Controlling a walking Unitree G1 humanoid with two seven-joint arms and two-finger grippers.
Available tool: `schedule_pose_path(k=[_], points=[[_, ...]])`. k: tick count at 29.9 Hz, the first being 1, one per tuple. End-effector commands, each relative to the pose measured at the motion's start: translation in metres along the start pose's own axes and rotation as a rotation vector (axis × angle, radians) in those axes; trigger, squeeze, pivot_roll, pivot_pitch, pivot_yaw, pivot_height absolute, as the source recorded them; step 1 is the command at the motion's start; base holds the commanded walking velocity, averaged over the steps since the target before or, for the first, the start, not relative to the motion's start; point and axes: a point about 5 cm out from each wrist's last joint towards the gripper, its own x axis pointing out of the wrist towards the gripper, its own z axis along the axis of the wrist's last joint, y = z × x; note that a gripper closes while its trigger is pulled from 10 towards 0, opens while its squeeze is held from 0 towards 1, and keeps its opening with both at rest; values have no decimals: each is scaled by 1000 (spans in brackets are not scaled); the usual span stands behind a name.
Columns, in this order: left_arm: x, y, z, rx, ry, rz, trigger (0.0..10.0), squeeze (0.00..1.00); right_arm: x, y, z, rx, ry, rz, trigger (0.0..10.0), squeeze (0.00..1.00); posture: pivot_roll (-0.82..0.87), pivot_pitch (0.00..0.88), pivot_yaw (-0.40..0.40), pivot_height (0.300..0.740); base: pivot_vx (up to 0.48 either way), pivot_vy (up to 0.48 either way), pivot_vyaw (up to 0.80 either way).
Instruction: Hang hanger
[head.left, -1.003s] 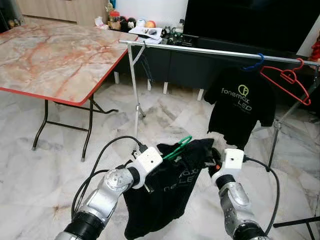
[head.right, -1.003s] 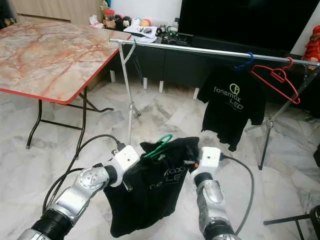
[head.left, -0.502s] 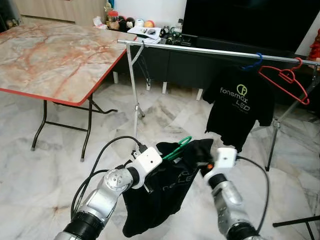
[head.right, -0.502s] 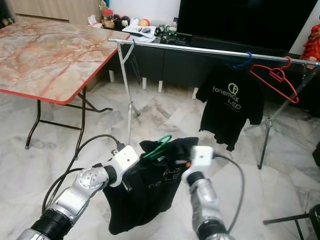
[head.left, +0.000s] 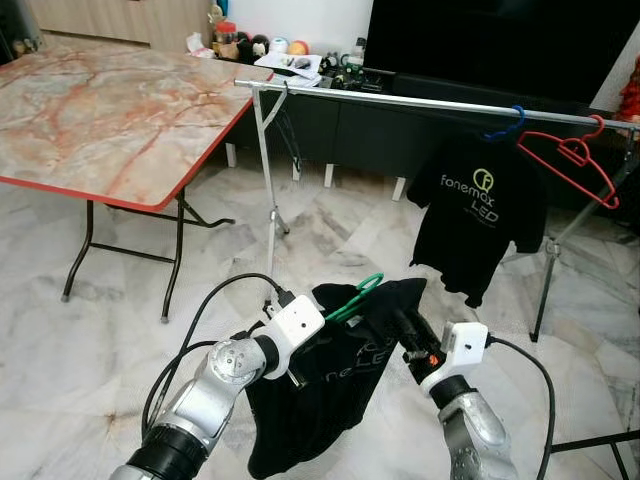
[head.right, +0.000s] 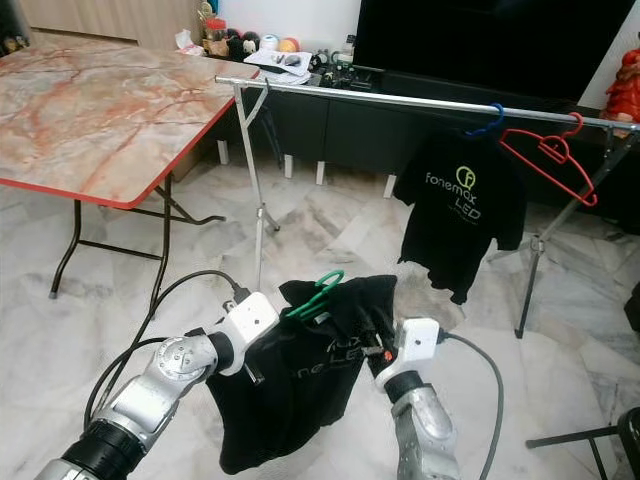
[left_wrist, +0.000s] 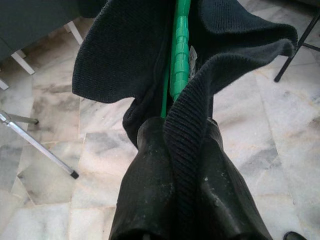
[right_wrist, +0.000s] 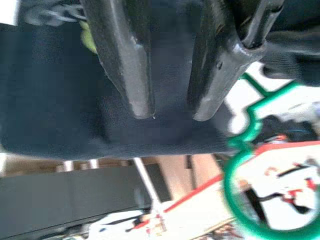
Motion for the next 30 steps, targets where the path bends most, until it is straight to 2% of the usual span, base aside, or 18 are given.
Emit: schedule_pose_path(k=[1,2,3,8,9,10,11,22,25,30], points=[[1,2,15,43,-58,-4,10000,0,0,2,1,6,4,40,10000,486,112,63,-75,740,0,0,0],[1,2,15,44,-57,-4,10000,0,0,4,0,10,14,61,10000,925,112,63,-75,740,0,0,0],[1,1,14,45,-57,-5,10000,0,0,5,-2,12,25,74,10000,1000,112,63,-75,740,0,0,0],[2,-1,15,49,-58,-11,10000,0,7,5,-4,3,48,66,10000,1000,123,61,-76,740,0,0,0],[2,-1,16,52,-60,-15,10000,0,13,6,-3,-9,52,56,10000,961,125,60,-76,740,0,0,0],[2,-1,17,54,-60,-15,10000,0,15,7,-2,-10,51,56,10000,604,125,60,-76,740,0,0,0],[2,-1,17,54,-61,-15,10000,0,19,8,1,-18,51,55,10000,0,128,59,-78,740,0,0,0],[2,-4,19,56,-67,-28,10000,0,26,7,1,-58,93,40,10000,0,139,60,-84,740,0,0,0],[2,-5,19,54,-69,-29,10000,0,25,2,-1,-105,119,-31,10000,0,140,62,-84,740,0,0,0],[2,-5,20,56,-69,-30,10000,0,24,-1,-1,-144,119,-78,10000,0,141,63,-83,740,0,0,0]])
